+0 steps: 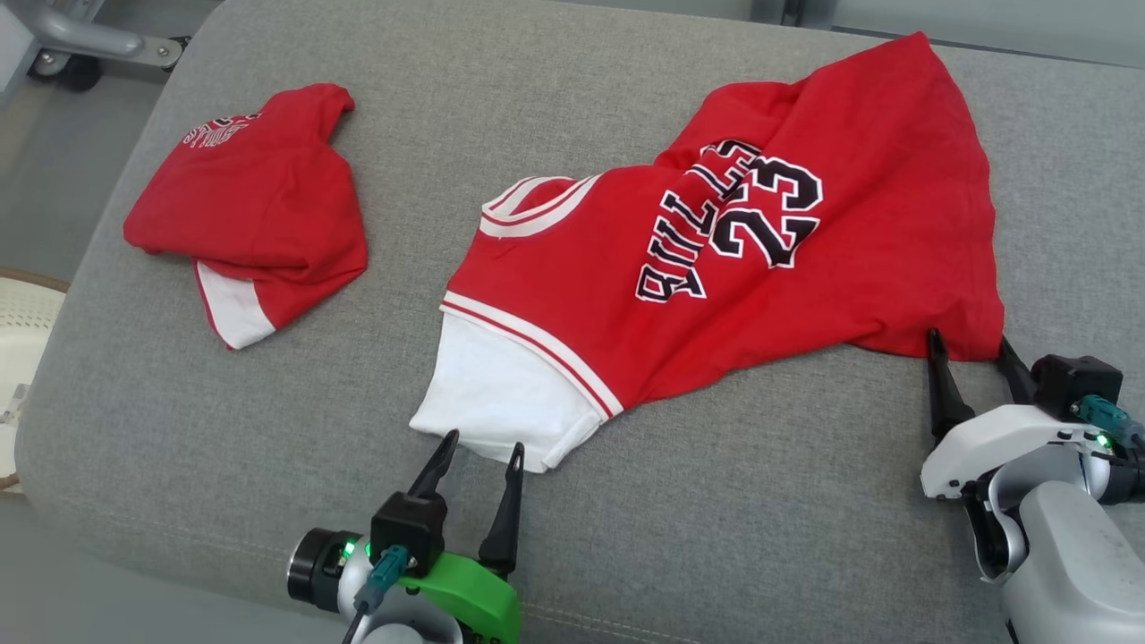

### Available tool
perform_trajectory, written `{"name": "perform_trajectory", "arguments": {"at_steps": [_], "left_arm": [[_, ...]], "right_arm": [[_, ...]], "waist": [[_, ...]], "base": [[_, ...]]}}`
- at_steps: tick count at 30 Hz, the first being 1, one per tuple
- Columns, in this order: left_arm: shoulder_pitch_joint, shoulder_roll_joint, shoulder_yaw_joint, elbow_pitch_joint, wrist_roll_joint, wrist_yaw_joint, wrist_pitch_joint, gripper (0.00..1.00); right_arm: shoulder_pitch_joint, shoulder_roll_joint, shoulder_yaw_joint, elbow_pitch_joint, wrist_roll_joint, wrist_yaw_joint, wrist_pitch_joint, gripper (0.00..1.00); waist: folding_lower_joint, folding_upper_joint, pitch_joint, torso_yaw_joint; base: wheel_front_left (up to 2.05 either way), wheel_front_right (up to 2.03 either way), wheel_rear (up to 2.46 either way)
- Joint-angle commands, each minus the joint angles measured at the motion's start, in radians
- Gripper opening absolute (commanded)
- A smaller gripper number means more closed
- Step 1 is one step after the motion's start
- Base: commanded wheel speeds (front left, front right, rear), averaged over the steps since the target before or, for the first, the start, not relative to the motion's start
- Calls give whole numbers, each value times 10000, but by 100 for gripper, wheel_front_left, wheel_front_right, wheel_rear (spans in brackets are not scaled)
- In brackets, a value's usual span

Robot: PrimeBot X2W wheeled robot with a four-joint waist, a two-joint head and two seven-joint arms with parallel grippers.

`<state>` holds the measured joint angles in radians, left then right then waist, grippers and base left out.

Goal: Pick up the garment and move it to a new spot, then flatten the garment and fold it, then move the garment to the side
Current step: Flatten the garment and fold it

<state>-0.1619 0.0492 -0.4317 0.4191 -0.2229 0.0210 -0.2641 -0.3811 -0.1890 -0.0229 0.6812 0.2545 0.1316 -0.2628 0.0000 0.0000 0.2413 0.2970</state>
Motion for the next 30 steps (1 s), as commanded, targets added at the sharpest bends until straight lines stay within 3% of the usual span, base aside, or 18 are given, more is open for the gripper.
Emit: {"name": "perform_trajectory", "arguments": {"at_steps": [1,3,4,13,21,30], "left_arm": [[-119,30,2,-52,-23,46,0,100],[-71,30,31,-92,-15,61,0,100],[-38,30,62,-105,-8,77,0,100],[216,31,336,17,114,-107,0,100],[574,31,562,226,153,-275,0,100],[441,33,362,94,-20,-254,0,100]], "right_arm": [[-123,-57,-3,-54,96,-18,-26,82],[-78,-61,33,-177,135,-18,-26,4],[-49,-64,42,-272,142,-17,-26,0],[622,-93,183,-1185,392,-18,-27,0],[1875,-541,854,-2185,1018,-18,-26,0],[2857,-1084,677,-3448,1707,-18,497,0]], "waist": [[0,0,96,97],[0,0,107,95],[0,0,98,70],[0,0,-469,-688],[0,0,-1221,-1532],[0,0,-732,-1456]], "base": [[0,0,0],[0,0,0],[0,0,0],[0,0,0],[0,0,0],[0,0,0]]}}
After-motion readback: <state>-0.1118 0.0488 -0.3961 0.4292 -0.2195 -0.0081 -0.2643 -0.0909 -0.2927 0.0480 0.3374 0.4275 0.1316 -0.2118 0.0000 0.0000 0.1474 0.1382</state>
